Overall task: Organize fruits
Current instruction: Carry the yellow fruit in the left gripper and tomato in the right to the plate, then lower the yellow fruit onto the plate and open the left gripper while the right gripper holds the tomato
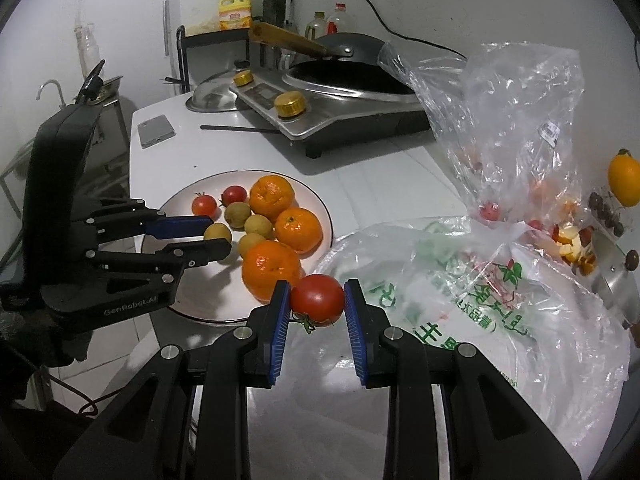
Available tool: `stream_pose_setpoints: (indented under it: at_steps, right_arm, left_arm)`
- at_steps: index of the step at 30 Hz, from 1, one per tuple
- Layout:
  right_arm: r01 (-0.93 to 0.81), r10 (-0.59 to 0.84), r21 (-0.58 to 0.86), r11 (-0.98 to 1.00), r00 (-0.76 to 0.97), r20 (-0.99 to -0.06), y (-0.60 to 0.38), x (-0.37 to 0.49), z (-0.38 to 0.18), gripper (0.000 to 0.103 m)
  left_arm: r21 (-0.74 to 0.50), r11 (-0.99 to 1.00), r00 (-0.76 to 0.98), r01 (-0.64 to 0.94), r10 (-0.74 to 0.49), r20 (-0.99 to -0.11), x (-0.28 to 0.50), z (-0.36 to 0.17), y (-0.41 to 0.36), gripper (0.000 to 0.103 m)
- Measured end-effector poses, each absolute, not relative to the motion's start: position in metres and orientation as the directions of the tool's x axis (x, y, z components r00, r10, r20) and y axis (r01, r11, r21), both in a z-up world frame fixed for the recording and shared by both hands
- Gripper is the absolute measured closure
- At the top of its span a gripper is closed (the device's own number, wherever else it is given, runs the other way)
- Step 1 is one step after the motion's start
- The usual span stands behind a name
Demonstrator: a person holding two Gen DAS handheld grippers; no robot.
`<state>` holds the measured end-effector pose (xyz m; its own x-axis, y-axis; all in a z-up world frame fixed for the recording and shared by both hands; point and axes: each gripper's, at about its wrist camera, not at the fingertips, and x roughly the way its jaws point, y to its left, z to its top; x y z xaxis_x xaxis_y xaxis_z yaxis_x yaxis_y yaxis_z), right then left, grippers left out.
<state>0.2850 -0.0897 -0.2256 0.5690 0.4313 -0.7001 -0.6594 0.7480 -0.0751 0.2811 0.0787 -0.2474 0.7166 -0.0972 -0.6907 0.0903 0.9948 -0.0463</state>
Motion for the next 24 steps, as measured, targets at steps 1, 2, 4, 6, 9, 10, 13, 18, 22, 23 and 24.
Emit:
stream_pose_setpoints:
  at_steps: [1, 2, 4, 6, 9, 10, 13, 18, 22, 23, 24]
  right_arm:
    - [-0.658, 0.43, -0.073, 0.749, 0.568, -0.701, -0.09, 0.287, -0.227, 0.074]
    - [-0.658, 0.43, -0.072, 0.75, 0.567, -0.702, -0.091, 0.288, -0.227, 0.074]
    - [-0.658, 0.43, -0.07, 0.75, 0.566, -0.704, -0.091, 0.289, -0.229, 0.074]
    - [-0.658, 0.43, -0.069, 0.75, 0.564, -0.705, -0.092, 0.29, -0.229, 0.074]
    - [-0.656, 0.429, -0.068, 0.752, 0.564, -0.705, -0.092, 0.291, -0.23, 0.074]
    - [-0.657, 0.43, -0.068, 0.751, 0.564, -0.705, -0.092, 0.291, -0.23, 0.074]
    - [-0.656, 0.429, -0.068, 0.751, 0.564, -0.706, -0.092, 0.291, -0.23, 0.074]
    - [-0.655, 0.427, -0.073, 0.752, 0.568, -0.704, -0.092, 0.291, -0.229, 0.074]
    - [-0.657, 0.426, -0.085, 0.749, 0.577, -0.697, -0.09, 0.287, -0.224, 0.074]
    - [-0.657, 0.427, -0.087, 0.749, 0.579, -0.695, -0.089, 0.285, -0.223, 0.074]
    - [-0.658, 0.428, -0.09, 0.747, 0.58, -0.693, -0.089, 0.283, -0.222, 0.074]
  left_arm:
    - [-0.046, 0.995, 0.715, 0.088, -0.095, -0.693, 0.283, -0.248, 0.079, 0.075]
    - [-0.049, 0.995, 0.712, 0.085, -0.095, -0.695, 0.285, -0.249, 0.08, 0.075]
    - [-0.056, 0.995, 0.709, 0.083, -0.099, -0.698, 0.287, -0.25, 0.081, 0.075]
    - [-0.057, 0.995, 0.709, 0.08, -0.098, -0.698, 0.288, -0.25, 0.082, 0.074]
    - [-0.065, 0.995, 0.705, 0.077, -0.101, -0.702, 0.29, -0.25, 0.083, 0.074]
    - [-0.066, 0.995, 0.704, 0.077, -0.102, -0.703, 0.29, -0.25, 0.083, 0.074]
    - [-0.069, 0.995, 0.7, 0.077, -0.103, -0.706, 0.29, -0.25, 0.083, 0.074]
    - [-0.071, 0.995, 0.71, 0.077, -0.105, -0.696, 0.283, -0.245, 0.084, 0.072]
    - [-0.07, 0.994, 0.722, 0.079, -0.106, -0.683, 0.276, -0.238, 0.085, 0.07]
    - [-0.069, 0.994, 0.726, 0.079, -0.105, -0.68, 0.274, -0.236, 0.085, 0.07]
    - [-0.07, 0.994, 0.73, 0.079, -0.106, -0.675, 0.27, -0.234, 0.086, 0.07]
